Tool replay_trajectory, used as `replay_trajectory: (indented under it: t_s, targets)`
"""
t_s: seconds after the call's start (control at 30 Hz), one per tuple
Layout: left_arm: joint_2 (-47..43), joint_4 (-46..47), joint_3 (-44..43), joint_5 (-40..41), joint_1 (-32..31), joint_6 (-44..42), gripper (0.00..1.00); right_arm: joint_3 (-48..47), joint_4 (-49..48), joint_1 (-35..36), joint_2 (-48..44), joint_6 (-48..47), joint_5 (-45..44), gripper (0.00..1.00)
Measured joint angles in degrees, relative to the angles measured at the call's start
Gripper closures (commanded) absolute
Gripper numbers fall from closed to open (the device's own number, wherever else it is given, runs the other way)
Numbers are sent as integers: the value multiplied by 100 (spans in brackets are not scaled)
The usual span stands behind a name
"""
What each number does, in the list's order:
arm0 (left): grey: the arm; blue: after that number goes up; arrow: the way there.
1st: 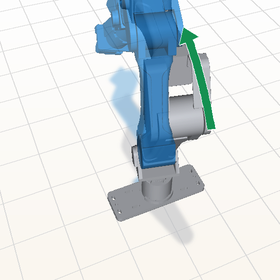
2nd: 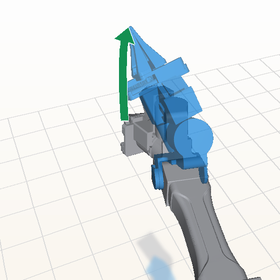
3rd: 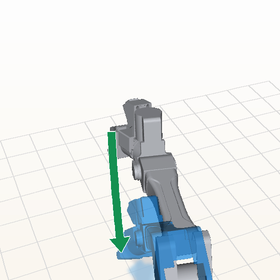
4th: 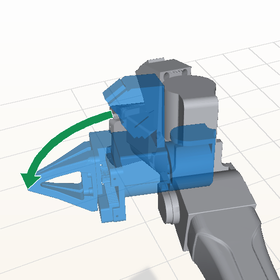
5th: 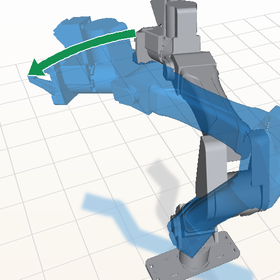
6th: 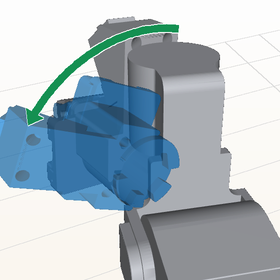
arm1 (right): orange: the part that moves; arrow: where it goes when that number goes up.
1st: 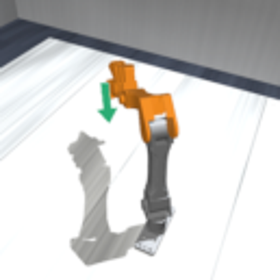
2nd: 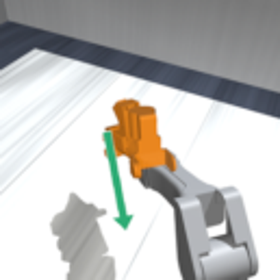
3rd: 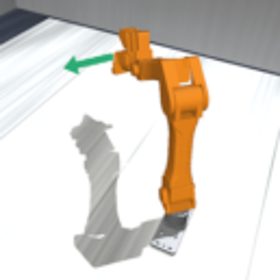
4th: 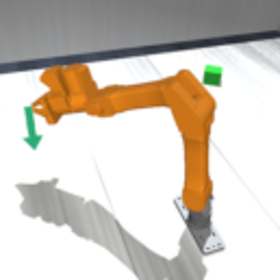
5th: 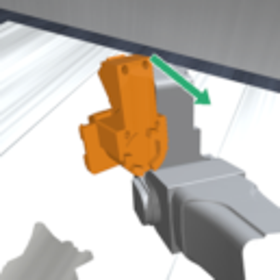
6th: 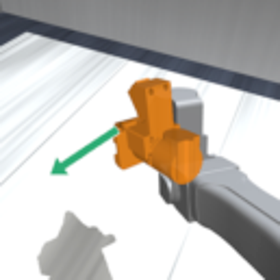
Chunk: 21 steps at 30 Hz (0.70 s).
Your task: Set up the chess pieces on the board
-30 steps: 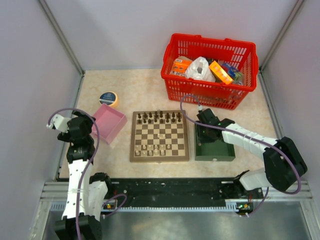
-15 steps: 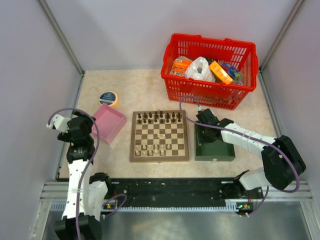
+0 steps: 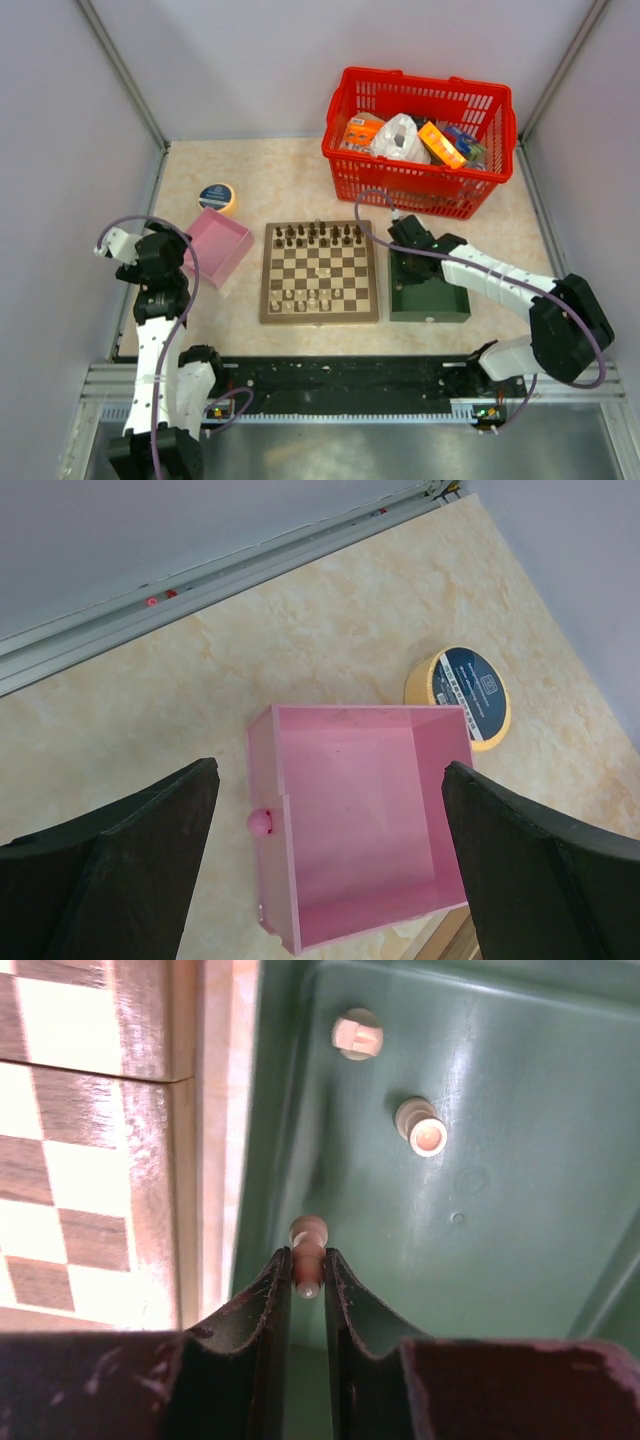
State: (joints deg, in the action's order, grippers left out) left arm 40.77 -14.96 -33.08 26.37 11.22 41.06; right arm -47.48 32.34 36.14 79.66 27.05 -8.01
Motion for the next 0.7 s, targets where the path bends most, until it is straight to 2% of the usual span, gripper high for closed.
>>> replay_trajectory:
  t_s: [0.2, 0.37, 0.7]
  targets:
    - [0, 4, 0, 0, 0, 2, 1, -614, 575, 365, -452, 0, -343, 86]
    - [-2, 4, 0, -2, 0, 2, 1, -1121, 702, 984, -592, 13, -522, 86]
    - [-17, 2, 0, 0, 0, 4, 1, -1541, 667, 2264, 557, 136, -625, 86]
